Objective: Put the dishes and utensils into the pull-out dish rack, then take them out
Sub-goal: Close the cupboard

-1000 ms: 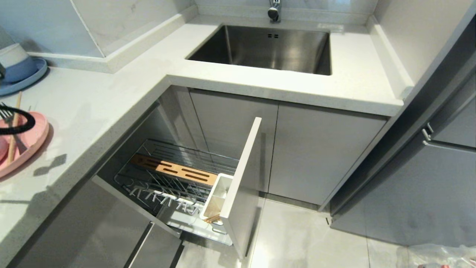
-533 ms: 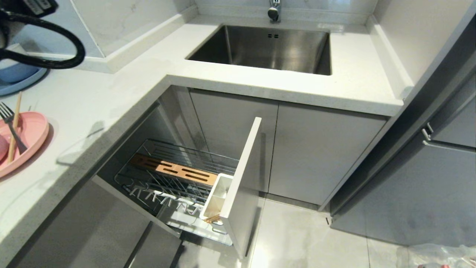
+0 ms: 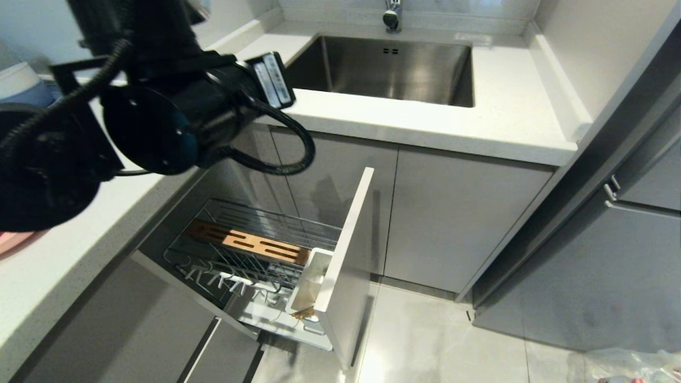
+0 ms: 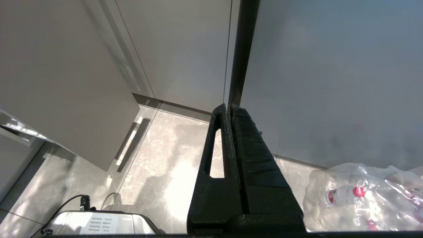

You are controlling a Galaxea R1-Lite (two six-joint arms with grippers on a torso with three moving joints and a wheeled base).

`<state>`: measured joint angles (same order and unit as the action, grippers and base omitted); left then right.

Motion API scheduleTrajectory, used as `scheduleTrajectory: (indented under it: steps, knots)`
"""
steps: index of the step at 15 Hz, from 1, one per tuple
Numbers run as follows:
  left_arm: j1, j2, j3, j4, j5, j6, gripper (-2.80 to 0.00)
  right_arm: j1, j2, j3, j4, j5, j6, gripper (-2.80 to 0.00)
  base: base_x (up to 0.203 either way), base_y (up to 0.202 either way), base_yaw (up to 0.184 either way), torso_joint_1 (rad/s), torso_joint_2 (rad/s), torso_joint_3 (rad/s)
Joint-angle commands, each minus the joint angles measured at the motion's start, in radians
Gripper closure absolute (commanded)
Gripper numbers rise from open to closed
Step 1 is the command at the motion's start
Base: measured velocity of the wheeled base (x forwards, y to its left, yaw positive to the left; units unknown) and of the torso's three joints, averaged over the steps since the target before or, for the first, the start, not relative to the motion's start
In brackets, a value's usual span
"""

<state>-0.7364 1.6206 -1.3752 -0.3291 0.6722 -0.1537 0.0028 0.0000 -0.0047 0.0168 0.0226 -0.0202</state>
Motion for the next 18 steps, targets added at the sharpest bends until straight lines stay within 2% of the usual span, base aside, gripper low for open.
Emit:
scheduleTrajectory:
  steps: [1,3,4,6,10,15,18]
  knots:
    - [-0.055,0.079,-0.001,0.049,-0.020,-0.045,0.00,0.000,0.000,0.000,0.000,0.000,-0.001,0.00,0.000,0.000,0.000,0.000,0.00,0.000]
    - [-0.077,0.128,-0.001,0.123,-0.064,-0.094,0.00,0.000,0.000,0.000,0.000,0.000,-0.001,0.00,0.000,0.000,0.000,0.000,0.00,0.000]
    - [-0.085,0.151,-0.001,0.161,-0.112,-0.113,0.00,0.000,0.000,0.000,0.000,0.000,-0.001,0.00,0.000,0.000,0.000,0.000,0.00,0.000]
    - [-0.114,0.193,0.003,0.210,-0.141,-0.138,0.00,0.000,0.000,0.000,0.000,0.000,-0.001,0.00,0.000,0.000,0.000,0.000,0.00,0.000]
    - [-0.137,0.248,0.020,0.270,-0.210,-0.147,0.00,0.000,0.000,0.000,0.000,0.000,-0.001,0.00,0.000,0.000,0.000,0.000,0.00,0.000]
    - [-0.140,0.328,0.031,0.272,-0.201,-0.138,0.00,0.000,0.000,0.000,0.000,0.000,0.000,0.00,0.000,0.000,0.000,0.000,0.00,0.000]
    - [-0.130,0.388,0.030,0.265,-0.123,-0.111,0.00,0.000,0.000,0.000,0.000,0.000,-0.001,0.00,0.000,0.000,0.000,0.000,0.00,0.000]
